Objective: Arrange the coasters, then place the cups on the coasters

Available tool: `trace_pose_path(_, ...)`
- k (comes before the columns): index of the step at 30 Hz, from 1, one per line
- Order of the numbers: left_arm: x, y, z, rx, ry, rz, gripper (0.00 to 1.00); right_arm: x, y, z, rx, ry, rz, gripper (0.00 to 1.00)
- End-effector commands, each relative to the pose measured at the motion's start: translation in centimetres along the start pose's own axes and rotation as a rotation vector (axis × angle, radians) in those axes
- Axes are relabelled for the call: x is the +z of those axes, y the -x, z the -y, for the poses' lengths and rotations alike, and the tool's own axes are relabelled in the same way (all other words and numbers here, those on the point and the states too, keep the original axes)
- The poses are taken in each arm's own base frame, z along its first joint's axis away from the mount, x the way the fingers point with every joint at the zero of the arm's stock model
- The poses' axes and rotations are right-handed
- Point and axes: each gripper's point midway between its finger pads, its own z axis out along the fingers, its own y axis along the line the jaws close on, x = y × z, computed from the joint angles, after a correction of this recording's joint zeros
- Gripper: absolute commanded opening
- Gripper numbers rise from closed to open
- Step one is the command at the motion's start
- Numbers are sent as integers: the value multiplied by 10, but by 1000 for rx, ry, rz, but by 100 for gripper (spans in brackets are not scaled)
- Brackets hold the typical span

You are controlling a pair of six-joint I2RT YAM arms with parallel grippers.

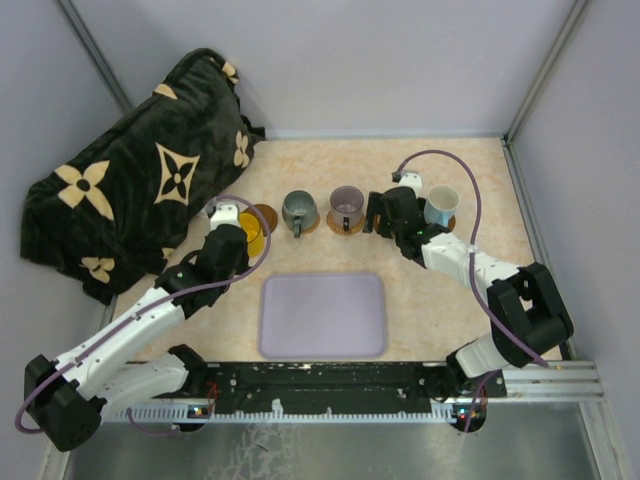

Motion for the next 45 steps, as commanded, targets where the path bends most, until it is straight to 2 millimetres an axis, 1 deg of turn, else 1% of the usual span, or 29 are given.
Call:
trace_pose_path(1, 0, 26, 7, -63, -22, 88, 0, 0, 16, 0, 14, -3, 43, 88)
trace_pose_path(5, 2, 28, 9, -60, -24, 92, 0, -4, 18, 7, 11, -33, 58, 89)
trace_pose_path(8, 5, 32, 11, -51, -23, 98, 0, -11, 21, 12, 13, -52, 73, 90)
trace_pose_path(12, 10, 40, 14, -41, -19, 114, 0, -24, 25, 17, 13, -56, 86, 90)
trace_pose_path(15, 17, 45, 14, -30, -7, 123, 0, -36, 26, 22, 16, -65, 92, 91)
trace_pose_path(20, 36, 54, 7, -21, 27, 119, 0, -65, 26, 34, 35, -75, 111, 91)
trace_pose_path(21, 41, 56, 5, -22, 32, 121, 0, -74, 30, 37, 44, -72, 129, 91)
trace_pose_path(26, 61, 64, -7, -55, 41, 166, 0, -111, 33, 51, 74, -69, 183, 90)
trace_pose_path(29, 70, 70, -9, -82, 30, 205, 0, -132, 35, 57, 90, -55, 216, 88)
trace_pose_path(32, 78, 72, -5, -87, 14, 220, 0, -148, 38, 62, 102, -44, 244, 87)
trace_pose_path(34, 83, 70, -1, -89, -1, 220, 0, -155, 40, 63, 110, -40, 254, 86)
trace_pose_path(38, 94, 64, 4, -86, -11, 207, 0, -163, 40, 65, 121, -36, 257, 86)
trace_pose_path(45, 109, 54, 9, -86, -12, 179, 0, -166, 37, 64, 142, -17, 252, 87)
